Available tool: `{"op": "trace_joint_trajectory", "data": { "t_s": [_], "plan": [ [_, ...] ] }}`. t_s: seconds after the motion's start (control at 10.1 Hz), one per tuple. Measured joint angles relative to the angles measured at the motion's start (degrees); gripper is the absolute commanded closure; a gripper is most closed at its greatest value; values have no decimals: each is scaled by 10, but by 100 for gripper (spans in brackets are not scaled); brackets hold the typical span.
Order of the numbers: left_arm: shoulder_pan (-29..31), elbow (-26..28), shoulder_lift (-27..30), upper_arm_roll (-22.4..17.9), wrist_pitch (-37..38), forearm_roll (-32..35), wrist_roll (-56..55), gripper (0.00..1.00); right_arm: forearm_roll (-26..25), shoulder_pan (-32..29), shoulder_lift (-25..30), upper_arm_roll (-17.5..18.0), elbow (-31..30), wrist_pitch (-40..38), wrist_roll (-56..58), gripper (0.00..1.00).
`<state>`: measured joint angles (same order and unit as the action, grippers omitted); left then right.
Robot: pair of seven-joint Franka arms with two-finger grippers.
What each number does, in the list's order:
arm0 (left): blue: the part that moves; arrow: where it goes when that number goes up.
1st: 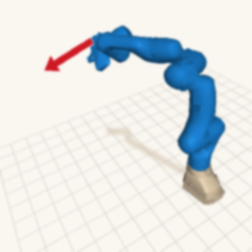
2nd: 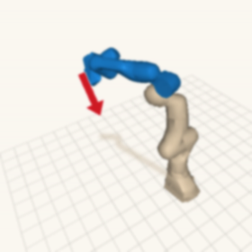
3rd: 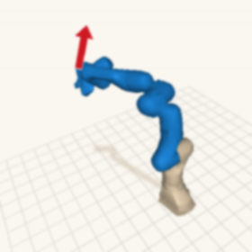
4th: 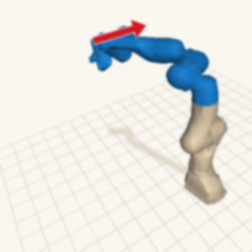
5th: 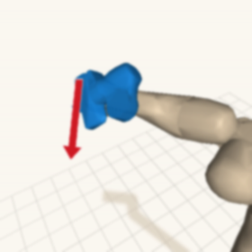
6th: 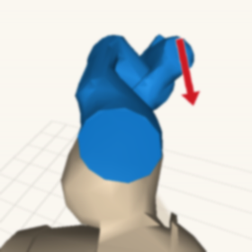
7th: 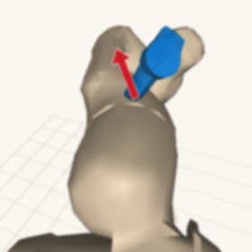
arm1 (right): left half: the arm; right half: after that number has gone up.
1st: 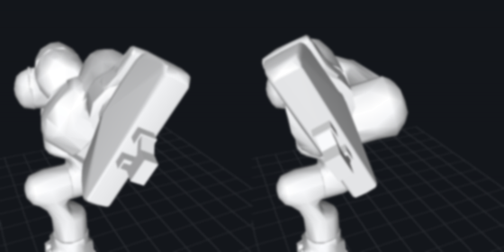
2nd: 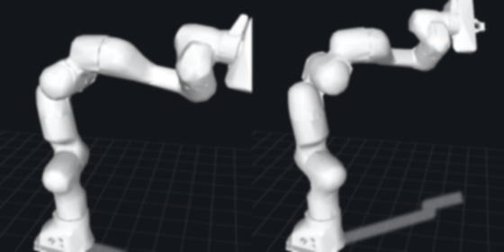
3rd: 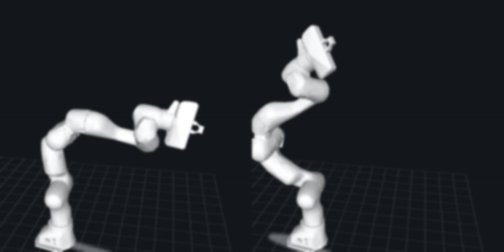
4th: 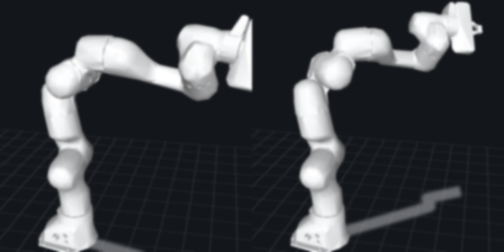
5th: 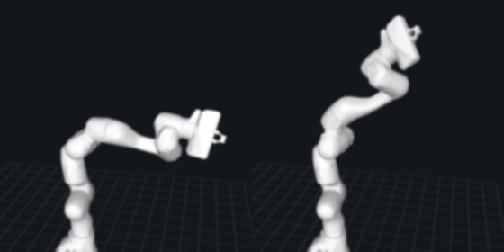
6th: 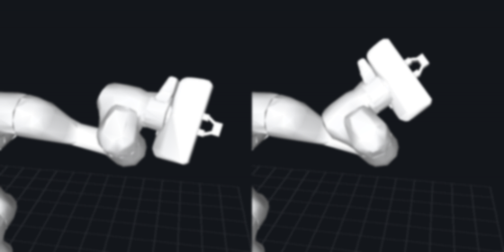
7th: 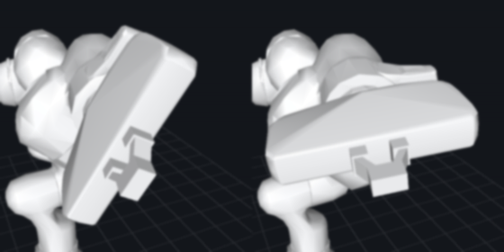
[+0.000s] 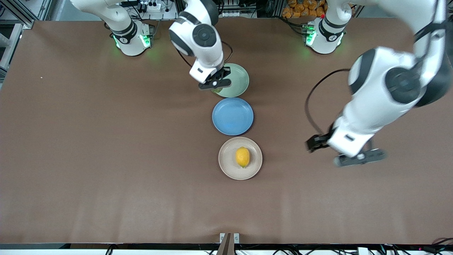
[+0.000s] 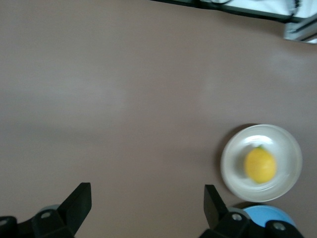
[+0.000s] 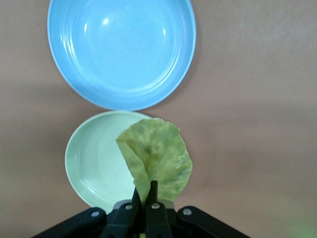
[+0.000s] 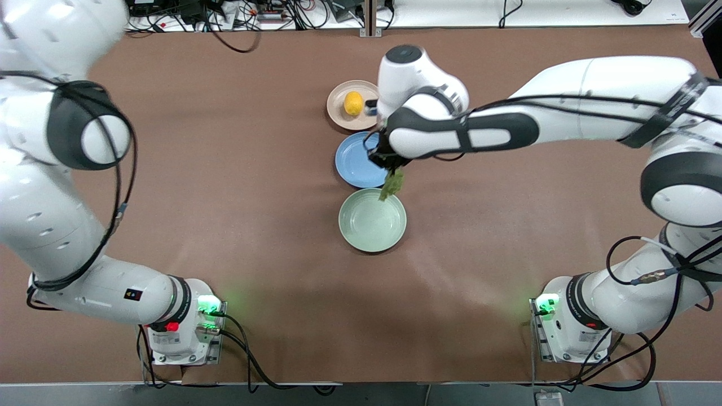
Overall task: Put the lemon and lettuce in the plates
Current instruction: 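Lower the lettuce onto the pale green plate with the right gripper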
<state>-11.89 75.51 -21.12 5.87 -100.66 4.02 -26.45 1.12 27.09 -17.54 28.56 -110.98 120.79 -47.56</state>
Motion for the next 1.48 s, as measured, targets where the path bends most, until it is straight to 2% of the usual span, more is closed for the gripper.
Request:
{"op": "trace_joint_trajectory", "data": {
  "t_s": [0.4, 0.69, 0.79, 0.89, 0.99, 1.28, 1.48],
  "plan": [
    [98, 3, 90, 0, 113, 5, 116, 0, -58, 58, -55, -1, -5, 48, -73, 100],
    [121, 7, 129, 1, 148, -12, 121, 0, -109, 79, -107, -2, -5, 85, -121, 100],
    [127, 9, 137, 0, 150, -22, 121, 0, -115, 82, -118, -3, -5, 93, -128, 93],
    [129, 11, 143, 1, 151, -25, 121, 0, -118, 83, -124, -3, -4, 97, -134, 19],
    [129, 12, 146, 1, 152, -27, 121, 0, -122, 84, -127, -3, 2, 98, -143, 0],
    [130, 15, 150, 1, 152, -29, 121, 0, -162, 87, -131, -3, 11, 97, -182, 0],
    [129, 18, 150, 4, 152, -37, 121, 0, -169, 87, -131, -6, 19, 96, -186, 0]
  ]
}}
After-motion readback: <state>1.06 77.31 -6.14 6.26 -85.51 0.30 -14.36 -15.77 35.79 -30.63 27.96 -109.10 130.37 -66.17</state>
